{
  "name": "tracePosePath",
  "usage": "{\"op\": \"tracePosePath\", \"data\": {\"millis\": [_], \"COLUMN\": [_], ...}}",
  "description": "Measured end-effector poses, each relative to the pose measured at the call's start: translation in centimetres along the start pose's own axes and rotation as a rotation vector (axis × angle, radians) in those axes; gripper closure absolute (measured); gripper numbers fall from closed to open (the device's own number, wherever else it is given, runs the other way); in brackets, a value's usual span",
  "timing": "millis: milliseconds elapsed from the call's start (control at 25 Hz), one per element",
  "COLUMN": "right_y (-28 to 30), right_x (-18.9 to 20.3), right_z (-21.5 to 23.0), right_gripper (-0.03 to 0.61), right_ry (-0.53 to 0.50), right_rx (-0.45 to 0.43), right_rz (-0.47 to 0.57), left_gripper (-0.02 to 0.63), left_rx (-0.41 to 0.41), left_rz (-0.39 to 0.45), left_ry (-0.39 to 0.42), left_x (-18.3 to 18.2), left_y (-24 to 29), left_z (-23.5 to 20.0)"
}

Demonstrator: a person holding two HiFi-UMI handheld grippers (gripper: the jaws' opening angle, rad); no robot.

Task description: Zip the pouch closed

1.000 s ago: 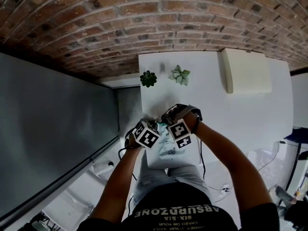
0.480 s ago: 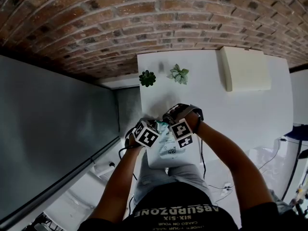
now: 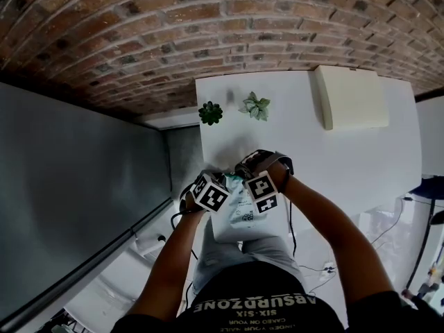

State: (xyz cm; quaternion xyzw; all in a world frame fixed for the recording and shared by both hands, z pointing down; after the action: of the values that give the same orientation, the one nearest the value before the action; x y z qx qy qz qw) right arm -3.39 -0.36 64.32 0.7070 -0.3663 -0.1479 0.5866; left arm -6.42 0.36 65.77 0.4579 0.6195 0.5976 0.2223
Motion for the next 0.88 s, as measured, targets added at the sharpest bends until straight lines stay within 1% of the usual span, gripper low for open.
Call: {"op": "tracePosePath", "data": {"millis": [560, 880], "right_y": [-0.3, -0.42], "right_x": [0.42, 0.51], "right_z": [-0.28, -0.48], "right_gripper": [0.58, 0.578], "right_ry": [0.0, 0.018], "right_rx": [0.005, 0.009], "right_rz": [0.001, 0.005], "left_gripper": [0.588, 0.588], "left_rx": [0.001, -0.004], "left_rz": [-0.006, -0.008], "left_ry": [-0.004, -0.001], "left_x": [0.03, 0.02], "left_y": [0.05, 0.03], "left_z": [-0.06, -0.02]}}
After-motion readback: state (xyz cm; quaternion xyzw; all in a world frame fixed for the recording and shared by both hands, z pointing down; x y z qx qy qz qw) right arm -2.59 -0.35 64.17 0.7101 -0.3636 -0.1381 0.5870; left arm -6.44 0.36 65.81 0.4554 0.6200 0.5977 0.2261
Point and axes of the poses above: the fingertips, and each gripper's own axes: y forward along the fingers, z to its right, x out of its underside, the point moved 1 cm from there along -y, backward along the fingers, and after that the axes turned 4 degrees about -z, right-handed, at the moved point
